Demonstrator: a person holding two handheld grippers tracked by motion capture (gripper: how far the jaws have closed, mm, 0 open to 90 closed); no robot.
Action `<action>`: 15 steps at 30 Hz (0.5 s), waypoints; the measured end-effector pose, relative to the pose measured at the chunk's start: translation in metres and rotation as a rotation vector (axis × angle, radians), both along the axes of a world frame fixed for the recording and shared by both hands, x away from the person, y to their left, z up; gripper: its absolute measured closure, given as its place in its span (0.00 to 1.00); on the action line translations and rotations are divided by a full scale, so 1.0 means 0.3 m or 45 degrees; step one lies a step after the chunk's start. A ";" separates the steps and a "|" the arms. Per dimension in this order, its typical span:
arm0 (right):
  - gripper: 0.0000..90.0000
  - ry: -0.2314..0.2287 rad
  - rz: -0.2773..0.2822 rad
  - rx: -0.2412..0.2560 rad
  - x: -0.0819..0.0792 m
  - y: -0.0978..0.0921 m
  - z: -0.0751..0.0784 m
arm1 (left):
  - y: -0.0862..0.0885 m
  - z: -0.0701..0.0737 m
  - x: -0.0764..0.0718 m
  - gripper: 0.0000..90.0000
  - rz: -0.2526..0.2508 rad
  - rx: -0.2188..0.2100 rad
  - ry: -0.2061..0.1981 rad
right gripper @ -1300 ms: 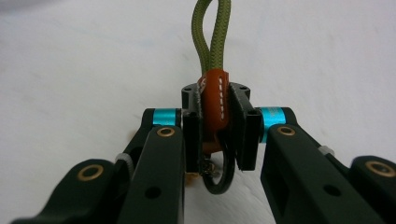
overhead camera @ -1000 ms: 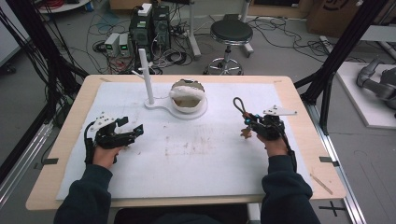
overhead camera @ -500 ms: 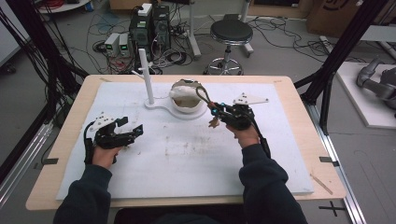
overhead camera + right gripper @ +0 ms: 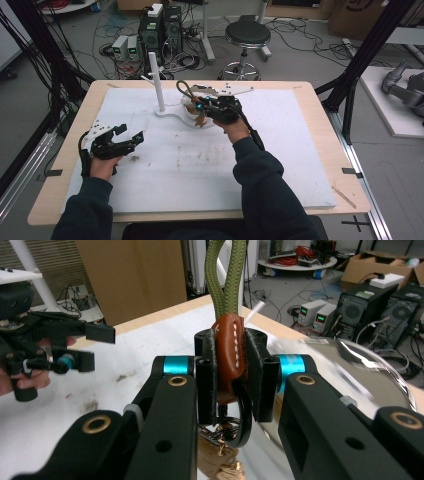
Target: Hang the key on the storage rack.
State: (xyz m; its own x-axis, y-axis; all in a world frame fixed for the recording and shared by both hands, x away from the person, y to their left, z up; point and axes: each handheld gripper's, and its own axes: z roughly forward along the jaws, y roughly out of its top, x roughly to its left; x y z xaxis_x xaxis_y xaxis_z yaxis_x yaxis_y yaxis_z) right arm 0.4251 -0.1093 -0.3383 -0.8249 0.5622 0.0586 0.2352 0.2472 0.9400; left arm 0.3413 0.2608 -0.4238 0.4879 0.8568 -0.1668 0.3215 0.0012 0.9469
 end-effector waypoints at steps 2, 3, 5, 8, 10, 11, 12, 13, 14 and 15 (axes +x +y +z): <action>0.86 -0.001 0.010 -0.010 0.014 0.033 0.007 | 0.001 -0.001 0.001 0.23 0.002 -0.002 0.001; 0.86 0.001 0.016 -0.025 0.022 0.055 0.013 | 0.001 -0.001 0.001 0.23 0.003 -0.002 0.003; 0.86 -0.009 0.019 -0.026 0.030 0.082 0.019 | 0.002 -0.002 0.002 0.23 0.003 -0.005 0.002; 0.86 -0.015 0.026 -0.036 0.047 0.127 0.029 | 0.004 -0.003 0.003 0.23 0.004 -0.008 0.003; 0.86 -0.030 0.029 -0.035 0.057 0.154 0.037 | 0.004 -0.002 0.003 0.23 0.003 -0.009 0.001; 0.86 -0.026 0.032 -0.033 0.063 0.166 0.041 | 0.003 -0.003 0.003 0.23 0.003 -0.010 0.000; 0.86 -0.025 0.031 -0.032 0.067 0.181 0.043 | 0.003 -0.003 0.003 0.23 0.003 -0.011 0.000; 0.86 -0.027 0.034 -0.035 0.071 0.190 0.044 | 0.003 -0.003 0.003 0.23 0.002 -0.011 0.001; 0.86 -0.021 0.034 -0.044 0.078 0.204 0.046 | 0.003 -0.003 0.003 0.23 0.002 -0.010 0.000; 0.86 -0.029 0.039 -0.053 0.084 0.217 0.048 | 0.003 -0.003 0.004 0.23 0.001 -0.011 -0.001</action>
